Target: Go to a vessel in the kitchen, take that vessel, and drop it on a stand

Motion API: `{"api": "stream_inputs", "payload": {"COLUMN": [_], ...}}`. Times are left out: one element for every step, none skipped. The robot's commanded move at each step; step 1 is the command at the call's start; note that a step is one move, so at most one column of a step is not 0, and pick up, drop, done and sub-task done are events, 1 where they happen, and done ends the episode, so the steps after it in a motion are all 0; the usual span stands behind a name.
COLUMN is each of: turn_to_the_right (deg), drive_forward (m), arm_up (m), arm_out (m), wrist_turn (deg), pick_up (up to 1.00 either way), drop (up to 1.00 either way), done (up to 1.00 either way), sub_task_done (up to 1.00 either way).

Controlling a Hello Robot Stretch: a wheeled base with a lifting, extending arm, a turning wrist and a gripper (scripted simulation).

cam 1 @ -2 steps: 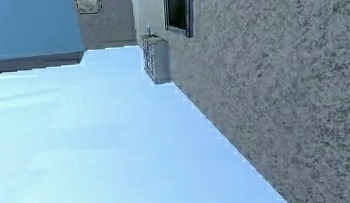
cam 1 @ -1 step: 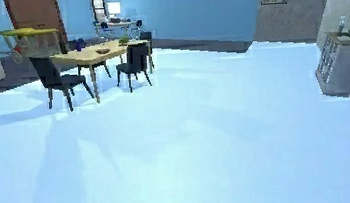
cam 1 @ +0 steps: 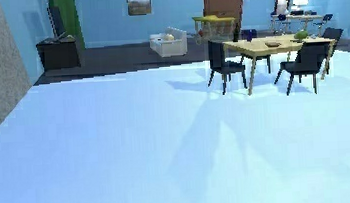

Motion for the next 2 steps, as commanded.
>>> {"api": "stream_inputs", "payload": {"turn_to_the_right": [-18.0,0.0], "drive_forward": [0.0,1.0], "arm_up": [0.0,0.0], "arm_out": [0.0,0.0], "wrist_turn": [0.0,0.0], "pick_up": [0.0,0.0], "drop": [0.0,0.0], "done": [0.0,0.0], "sub_task_done": [0.0,0.0]}}
